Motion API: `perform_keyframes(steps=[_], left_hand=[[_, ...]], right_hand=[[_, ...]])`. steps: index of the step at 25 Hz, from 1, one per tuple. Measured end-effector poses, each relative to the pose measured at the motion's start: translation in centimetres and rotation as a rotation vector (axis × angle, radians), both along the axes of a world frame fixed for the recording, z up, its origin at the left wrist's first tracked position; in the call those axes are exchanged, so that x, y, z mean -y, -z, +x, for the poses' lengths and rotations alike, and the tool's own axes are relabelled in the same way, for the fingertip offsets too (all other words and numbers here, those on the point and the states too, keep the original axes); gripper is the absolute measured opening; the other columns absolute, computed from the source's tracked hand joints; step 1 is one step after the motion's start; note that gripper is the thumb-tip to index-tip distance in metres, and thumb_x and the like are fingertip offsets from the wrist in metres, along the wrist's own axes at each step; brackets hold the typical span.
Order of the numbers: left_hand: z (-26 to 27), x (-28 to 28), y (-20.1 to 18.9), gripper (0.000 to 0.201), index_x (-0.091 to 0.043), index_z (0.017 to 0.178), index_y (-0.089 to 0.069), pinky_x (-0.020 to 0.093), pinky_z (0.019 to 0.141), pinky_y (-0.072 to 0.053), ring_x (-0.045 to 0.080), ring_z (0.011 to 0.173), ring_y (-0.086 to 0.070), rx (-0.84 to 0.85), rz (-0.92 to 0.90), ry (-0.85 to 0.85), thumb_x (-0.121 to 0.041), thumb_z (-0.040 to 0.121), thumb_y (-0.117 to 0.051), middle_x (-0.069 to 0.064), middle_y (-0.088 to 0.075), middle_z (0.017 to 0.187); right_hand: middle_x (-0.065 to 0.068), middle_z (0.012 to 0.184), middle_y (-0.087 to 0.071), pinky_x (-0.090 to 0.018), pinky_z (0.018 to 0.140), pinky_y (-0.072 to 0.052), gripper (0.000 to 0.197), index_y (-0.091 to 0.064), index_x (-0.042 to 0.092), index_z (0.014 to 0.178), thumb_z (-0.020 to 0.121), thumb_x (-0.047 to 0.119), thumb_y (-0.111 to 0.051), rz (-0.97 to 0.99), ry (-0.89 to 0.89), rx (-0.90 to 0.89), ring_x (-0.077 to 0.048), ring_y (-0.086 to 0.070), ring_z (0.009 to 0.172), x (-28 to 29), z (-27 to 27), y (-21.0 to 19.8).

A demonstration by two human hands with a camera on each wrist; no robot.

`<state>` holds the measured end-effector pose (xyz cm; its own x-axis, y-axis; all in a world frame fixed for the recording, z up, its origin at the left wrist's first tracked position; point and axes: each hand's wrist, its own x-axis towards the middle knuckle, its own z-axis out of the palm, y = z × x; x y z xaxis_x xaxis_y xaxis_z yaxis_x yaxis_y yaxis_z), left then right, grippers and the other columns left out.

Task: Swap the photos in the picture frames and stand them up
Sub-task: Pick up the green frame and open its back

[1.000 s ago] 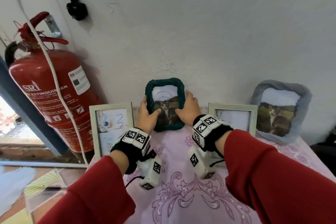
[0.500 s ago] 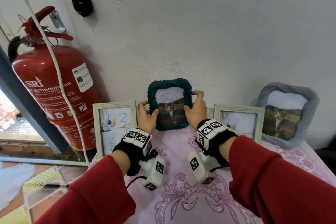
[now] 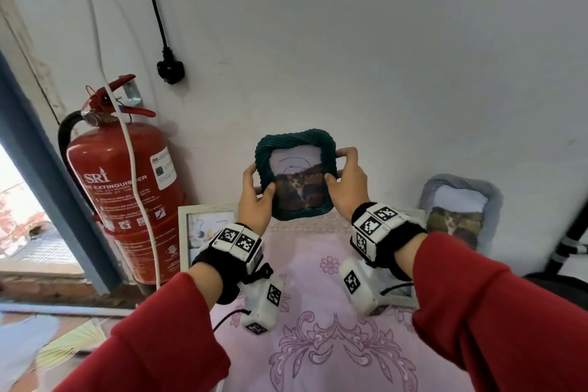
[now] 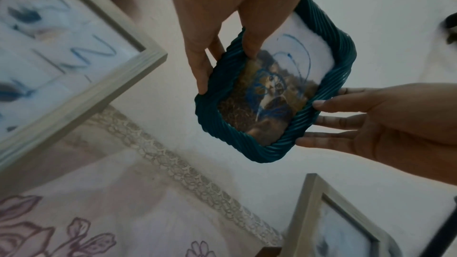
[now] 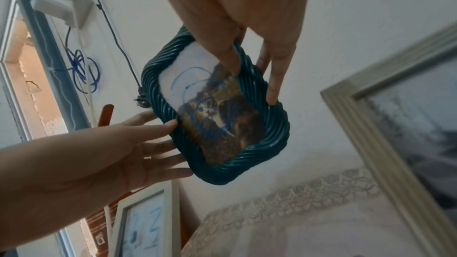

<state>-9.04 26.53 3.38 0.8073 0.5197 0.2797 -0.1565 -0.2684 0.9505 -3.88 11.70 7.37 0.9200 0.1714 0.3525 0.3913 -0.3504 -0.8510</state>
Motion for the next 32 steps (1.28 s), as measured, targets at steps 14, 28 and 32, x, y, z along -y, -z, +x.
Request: perform_keyframes(steps=[14, 28, 32], left_hand=[[-9.8, 3.3, -3.6, 0.056, -0.030, 0.145, -0.024, 0.009, 0.056, -0.050, 0.012, 0.075, -0.056, 0.144, 0.043, 0.134, -0.012, 0.097, -0.046, 0.003, -0.053, 0.088], [-20.2, 9.8, 1.3, 0.034, -0.021, 0.125, -0.051, 0.044, 0.083, -0.052, 0.026, 0.086, -0.060, 0.126, -0.335, 0.134, -0.011, 0.093, -0.053, 0.017, -0.058, 0.084], [-21.8, 11.4, 2.9, 0.033, -0.022, 0.122, -0.054, 0.037, 0.075, -0.057, 0.022, 0.083, -0.067, 0.116, -0.417, 0.167, -0.011, 0.092, -0.054, 0.021, -0.065, 0.090]], right_hand=[[-0.002, 0.080, -0.055, -0.028, 0.063, -0.052, 0.035, -0.038, 0.019, 0.122, 0.091, 0.014, -0.056, 0.070, -0.154, 0.022, -0.020, -0.061, 0.075, 7.4, -10.3, -3.2], [-0.009, 0.093, -0.071, -0.021, 0.066, -0.055, 0.023, -0.042, 0.018, 0.114, 0.094, 0.013, -0.052, 0.372, -0.328, -0.271, -0.015, -0.068, 0.082, 13.6, -20.7, 2.6], [-0.005, 0.088, -0.074, -0.021, 0.062, -0.055, 0.022, -0.043, 0.024, 0.114, 0.095, 0.015, -0.050, 0.500, -0.329, -0.363, -0.012, -0.071, 0.077, 14.7, -22.2, 4.6]])
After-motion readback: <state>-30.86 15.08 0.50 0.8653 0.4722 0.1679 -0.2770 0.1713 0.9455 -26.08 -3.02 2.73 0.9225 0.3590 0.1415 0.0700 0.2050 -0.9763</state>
